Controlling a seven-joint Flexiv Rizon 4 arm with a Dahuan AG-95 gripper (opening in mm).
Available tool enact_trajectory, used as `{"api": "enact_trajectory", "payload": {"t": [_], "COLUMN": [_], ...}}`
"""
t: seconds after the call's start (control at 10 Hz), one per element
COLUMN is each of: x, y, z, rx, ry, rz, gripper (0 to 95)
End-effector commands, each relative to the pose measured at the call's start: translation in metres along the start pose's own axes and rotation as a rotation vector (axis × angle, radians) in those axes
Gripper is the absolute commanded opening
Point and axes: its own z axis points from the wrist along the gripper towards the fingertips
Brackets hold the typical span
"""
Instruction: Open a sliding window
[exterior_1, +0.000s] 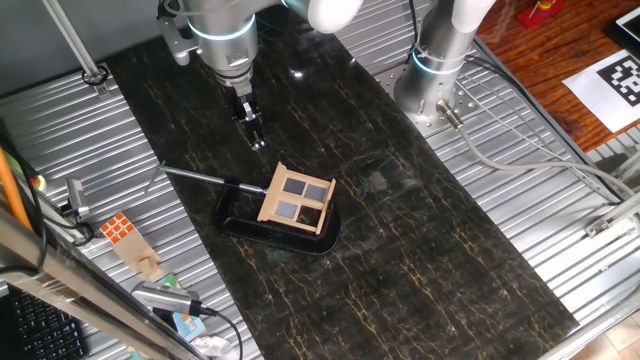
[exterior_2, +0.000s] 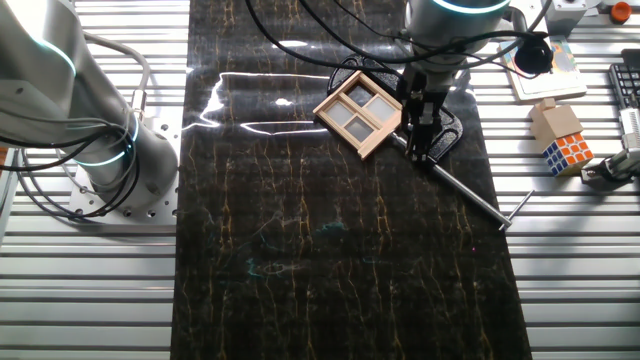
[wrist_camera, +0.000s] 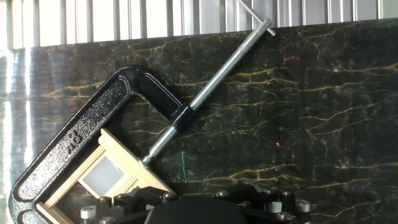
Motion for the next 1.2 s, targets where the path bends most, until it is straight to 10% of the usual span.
{"api": "enact_trajectory", "payload": {"t": [0.1,1.0,1.1,1.2], "x": [0.0003,-0.0007,-0.0006,-0.0006], "y": [-0.0001,0.0013,0.0013,0.0013], "z": [0.0000,0.0027,0.0027,0.0028], "rx": [-0.060,-0.089,-0.140,-0.331], "ry": [0.005,0.012,0.028,0.063], "rz": [-0.145,-0.243,-0.250,-0.253], "gripper": [0.0,0.0,0.0,0.0]}}
